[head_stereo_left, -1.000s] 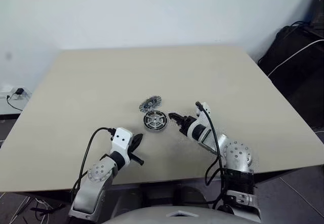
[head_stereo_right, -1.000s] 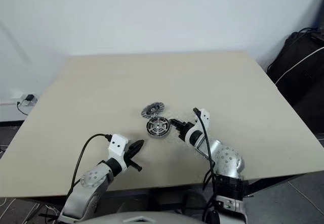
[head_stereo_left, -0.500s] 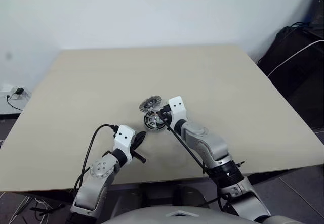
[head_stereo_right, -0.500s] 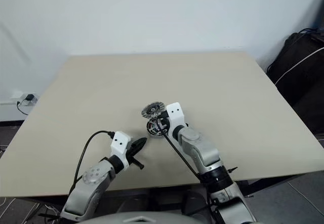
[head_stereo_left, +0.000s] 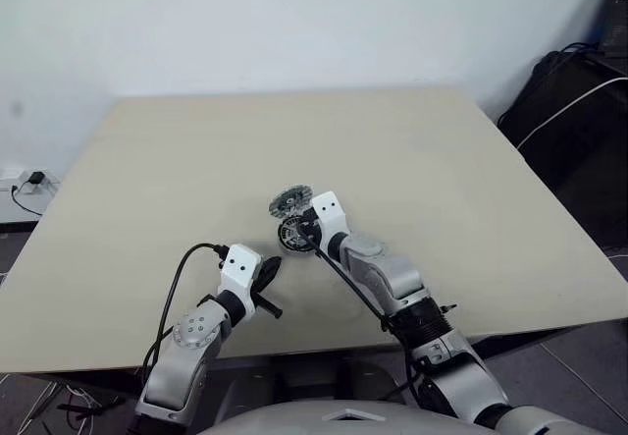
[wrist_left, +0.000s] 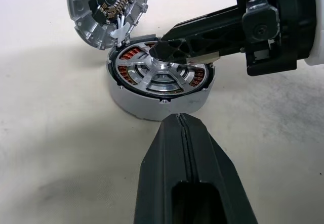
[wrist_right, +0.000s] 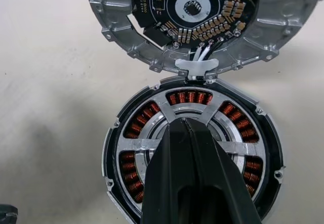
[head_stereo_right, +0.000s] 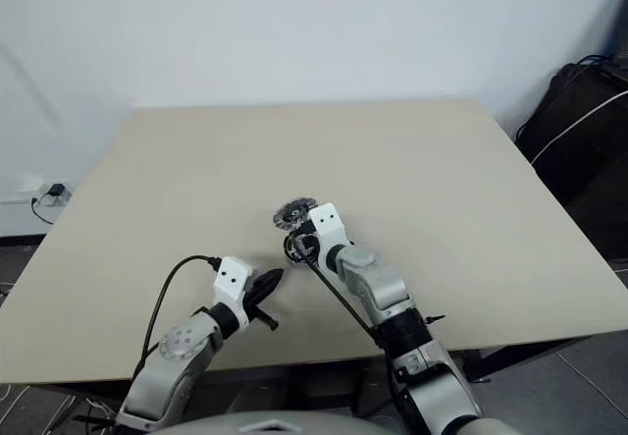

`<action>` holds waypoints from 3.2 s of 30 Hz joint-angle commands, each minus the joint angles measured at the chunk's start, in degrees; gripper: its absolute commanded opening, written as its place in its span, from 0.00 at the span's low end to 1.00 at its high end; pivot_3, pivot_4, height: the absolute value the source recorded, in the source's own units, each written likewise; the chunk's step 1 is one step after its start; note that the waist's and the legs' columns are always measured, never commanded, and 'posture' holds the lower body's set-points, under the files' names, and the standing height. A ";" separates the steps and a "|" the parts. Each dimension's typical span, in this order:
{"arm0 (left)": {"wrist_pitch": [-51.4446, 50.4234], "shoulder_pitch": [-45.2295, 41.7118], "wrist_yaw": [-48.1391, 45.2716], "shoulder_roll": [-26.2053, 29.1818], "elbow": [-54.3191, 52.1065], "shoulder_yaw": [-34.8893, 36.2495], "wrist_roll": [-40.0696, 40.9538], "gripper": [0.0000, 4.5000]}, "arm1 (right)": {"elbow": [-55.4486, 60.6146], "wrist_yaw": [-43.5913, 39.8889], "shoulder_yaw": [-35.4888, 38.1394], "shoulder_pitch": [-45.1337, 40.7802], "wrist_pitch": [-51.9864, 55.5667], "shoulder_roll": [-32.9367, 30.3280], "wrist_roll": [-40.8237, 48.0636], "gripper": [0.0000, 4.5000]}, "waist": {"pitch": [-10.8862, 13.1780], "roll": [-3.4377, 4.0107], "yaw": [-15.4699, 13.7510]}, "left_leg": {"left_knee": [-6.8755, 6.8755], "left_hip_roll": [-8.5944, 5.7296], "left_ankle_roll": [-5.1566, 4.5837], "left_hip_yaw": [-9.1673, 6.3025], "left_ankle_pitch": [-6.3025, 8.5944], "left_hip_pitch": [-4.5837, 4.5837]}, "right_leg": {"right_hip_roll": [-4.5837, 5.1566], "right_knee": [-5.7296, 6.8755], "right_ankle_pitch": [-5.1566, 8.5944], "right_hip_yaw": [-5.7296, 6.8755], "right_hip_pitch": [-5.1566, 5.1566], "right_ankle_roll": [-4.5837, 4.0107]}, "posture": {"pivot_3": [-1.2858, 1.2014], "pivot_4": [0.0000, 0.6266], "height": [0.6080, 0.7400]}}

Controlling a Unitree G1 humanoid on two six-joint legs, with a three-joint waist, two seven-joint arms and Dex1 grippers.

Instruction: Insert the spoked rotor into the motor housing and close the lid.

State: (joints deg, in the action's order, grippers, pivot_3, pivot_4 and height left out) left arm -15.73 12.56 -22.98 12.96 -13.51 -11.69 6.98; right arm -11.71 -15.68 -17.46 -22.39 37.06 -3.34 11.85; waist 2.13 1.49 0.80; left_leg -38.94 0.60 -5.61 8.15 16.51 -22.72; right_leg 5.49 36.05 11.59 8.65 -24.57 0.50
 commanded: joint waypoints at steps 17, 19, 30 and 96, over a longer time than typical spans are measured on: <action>2.90 -1.01 0.90 -2.37 0.72 -0.10 -0.12 0.00 | 17.56 -36.98 -25.84 -14.14 -5.72 -28.95 -18.94 0.42 | 0.05 -0.11 -0.15 | -0.18 0.01 -0.13 -0.03 0.06 -0.01 | 0.07 0.00 0.07 0.12 0.03 -0.13 | 0.52 0.00 1.00; 3.21 -1.01 1.02 -2.57 0.93 -0.05 -0.17 0.00 | 16.58 -39.08 -27.50 -15.17 -7.30 -29.09 -21.19 0.48 | 0.08 -0.16 -0.17 | -0.20 0.02 -0.13 -0.03 0.06 -0.01 | 0.07 0.00 0.06 0.13 0.03 -0.11 | 0.52 0.00 1.00; 4.25 -0.31 1.86 -2.67 0.97 0.60 -0.04 0.00 | 6.19 -41.42 -27.15 -17.61 -13.48 -24.20 -26.83 0.48 | 0.09 -0.36 -0.31 | -0.26 0.00 -0.14 -0.03 0.08 -0.03 | 0.12 0.00 -0.03 0.12 0.06 -0.11 | 0.52 0.00 1.00; 4.79 -0.07 1.36 -3.49 2.49 -0.67 0.09 0.00 | 32.95 -18.27 -2.88 1.68 41.07 -5.84 -13.29 0.31 | 0.03 -0.48 -0.59 | -0.25 0.00 -0.08 -0.04 0.05 -0.13 | 0.16 -0.04 -0.13 0.18 -0.04 -0.24 | 0.52 0.00 1.00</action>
State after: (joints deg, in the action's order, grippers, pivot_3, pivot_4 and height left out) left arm -11.08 13.05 -21.31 9.36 -9.40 -12.28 6.93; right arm 20.72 -35.13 -21.44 -19.40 78.09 -9.78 -2.76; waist 2.16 1.02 0.21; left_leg -39.18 0.61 -5.68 8.11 16.56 -22.85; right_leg 5.63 36.02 11.47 8.83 -24.61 0.26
